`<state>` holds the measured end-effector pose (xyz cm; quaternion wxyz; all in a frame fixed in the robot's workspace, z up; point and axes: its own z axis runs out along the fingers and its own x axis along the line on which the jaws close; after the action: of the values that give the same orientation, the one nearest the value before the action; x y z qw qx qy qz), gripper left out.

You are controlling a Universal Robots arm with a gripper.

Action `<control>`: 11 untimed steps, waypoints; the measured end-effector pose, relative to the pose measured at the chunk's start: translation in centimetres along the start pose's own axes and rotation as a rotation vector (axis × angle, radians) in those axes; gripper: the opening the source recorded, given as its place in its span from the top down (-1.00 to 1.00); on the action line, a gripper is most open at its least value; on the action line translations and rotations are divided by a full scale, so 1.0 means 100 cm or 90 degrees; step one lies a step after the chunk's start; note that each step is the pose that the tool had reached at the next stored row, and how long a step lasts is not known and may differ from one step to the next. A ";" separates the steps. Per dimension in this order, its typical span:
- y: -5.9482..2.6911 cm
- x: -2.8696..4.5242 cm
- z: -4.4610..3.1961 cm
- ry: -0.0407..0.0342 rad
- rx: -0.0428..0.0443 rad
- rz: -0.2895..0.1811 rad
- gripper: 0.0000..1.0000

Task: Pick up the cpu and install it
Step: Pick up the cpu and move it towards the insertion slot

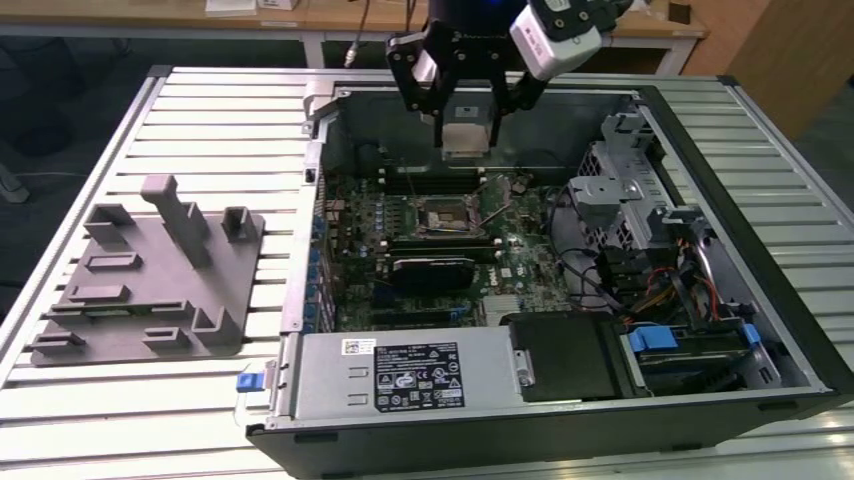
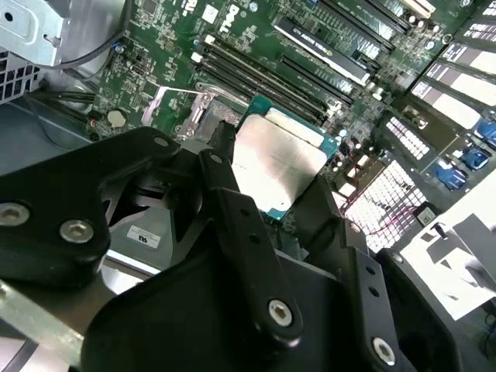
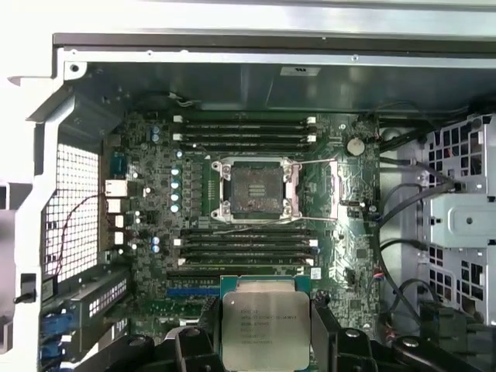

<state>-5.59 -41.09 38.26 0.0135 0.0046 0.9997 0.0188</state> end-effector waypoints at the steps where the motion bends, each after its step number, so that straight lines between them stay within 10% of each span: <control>1: 0.0014 -0.0001 0.0003 0.0000 0.0000 0.000 -0.09; 11: 0.0177 -0.0004 0.0086 0.0000 0.0000 0.000 -0.09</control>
<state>-5.51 -39.29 37.47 0.0135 0.0046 0.9997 0.0188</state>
